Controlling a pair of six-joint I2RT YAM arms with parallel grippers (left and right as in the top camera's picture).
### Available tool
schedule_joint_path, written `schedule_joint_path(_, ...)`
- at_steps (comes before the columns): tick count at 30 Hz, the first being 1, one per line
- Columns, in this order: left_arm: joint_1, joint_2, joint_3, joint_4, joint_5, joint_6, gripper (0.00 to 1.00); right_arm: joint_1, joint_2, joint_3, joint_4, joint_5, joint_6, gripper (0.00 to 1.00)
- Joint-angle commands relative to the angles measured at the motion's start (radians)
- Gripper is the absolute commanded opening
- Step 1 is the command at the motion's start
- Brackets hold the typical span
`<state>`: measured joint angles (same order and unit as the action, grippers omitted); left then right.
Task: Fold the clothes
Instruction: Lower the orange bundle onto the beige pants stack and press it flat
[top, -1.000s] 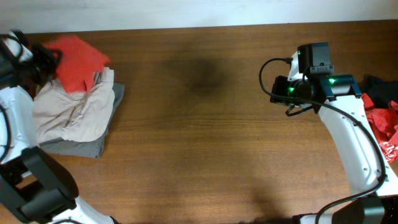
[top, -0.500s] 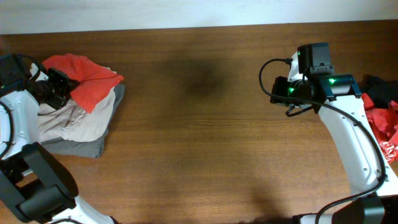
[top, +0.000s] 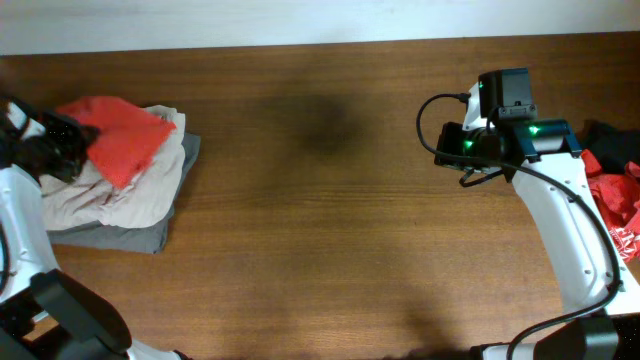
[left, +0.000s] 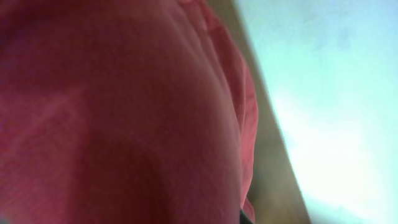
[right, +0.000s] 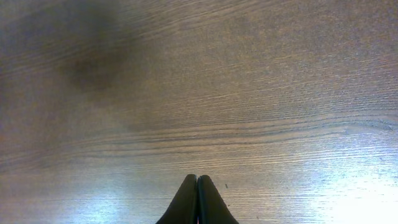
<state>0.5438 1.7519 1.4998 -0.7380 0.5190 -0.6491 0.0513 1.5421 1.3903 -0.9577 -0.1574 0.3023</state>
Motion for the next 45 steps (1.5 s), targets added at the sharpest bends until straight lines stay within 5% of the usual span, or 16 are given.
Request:
schedule_joint_path(1,0.003,-0.013,-0.085,-0.006,-0.050,-0.002,0.00,0.002,0.003,0.003,0.003,0.016,-0.010,0.04)
schedule_joint_path(10,0.027,-0.019,-0.187,0.054,-0.113,0.063,0.02,0.003,0.003,0.003,-0.002,0.014,-0.018,0.04)
schedule_joint_path(17,0.027,-0.027,-0.187,0.076,-0.087,0.063,0.03,0.116,0.003,0.003,-0.027,-0.010,-0.164,0.04)
schedule_joint_path(19,0.028,-0.027,-0.187,0.043,-0.121,0.062,0.17,0.146,0.003,0.003,-0.022,0.021,-0.163,0.04)
schedule_joint_path(20,0.029,-0.027,-0.187,0.014,-0.128,0.063,0.34,0.155,0.003,0.003,-0.018,0.019,-0.163,0.04)
schedule_joint_path(23,0.041,-0.035,-0.187,-0.054,-0.071,0.063,0.51,0.158,0.003,0.003,-0.014,0.020,-0.129,0.04)
schedule_joint_path(29,0.101,-0.173,-0.186,-0.060,0.216,0.063,0.54,0.157,0.003,0.003,-0.011,0.024,-0.130,0.04)
schedule_joint_path(36,0.157,-0.425,-0.186,-0.045,0.145,0.063,0.75,0.157,0.003,0.003,0.000,0.024,-0.130,0.04)
schedule_joint_path(41,0.132,-0.520,-0.186,0.085,-0.046,0.164,0.72,0.157,0.003,0.003,0.015,0.024,-0.129,0.04)
schedule_joint_path(45,0.064,-0.454,-0.187,0.192,-0.153,0.305,0.38,0.157,0.003,0.003,0.038,0.023,-0.128,0.04)
